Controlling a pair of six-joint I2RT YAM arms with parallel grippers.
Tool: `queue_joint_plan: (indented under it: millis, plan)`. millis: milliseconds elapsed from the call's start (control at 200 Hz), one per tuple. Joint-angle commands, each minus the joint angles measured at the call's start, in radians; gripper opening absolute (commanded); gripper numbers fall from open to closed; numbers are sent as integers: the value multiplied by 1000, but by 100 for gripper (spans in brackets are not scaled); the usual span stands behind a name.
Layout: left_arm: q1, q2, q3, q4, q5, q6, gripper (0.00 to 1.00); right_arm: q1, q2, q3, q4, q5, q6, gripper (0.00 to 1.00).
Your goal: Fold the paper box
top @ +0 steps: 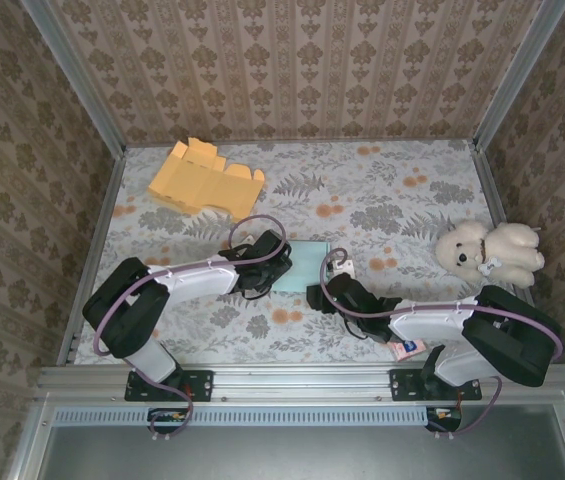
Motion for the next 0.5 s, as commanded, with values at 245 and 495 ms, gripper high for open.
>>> queue_joint_plan:
  millis: [245,495]
  plan:
    - [7,51,-27,-97,15,-14,60,-7,9,30,71,-126,17,59]
    - [6,52,-30,-95,14,-14,60,-6,6,20,50,-68,4,55]
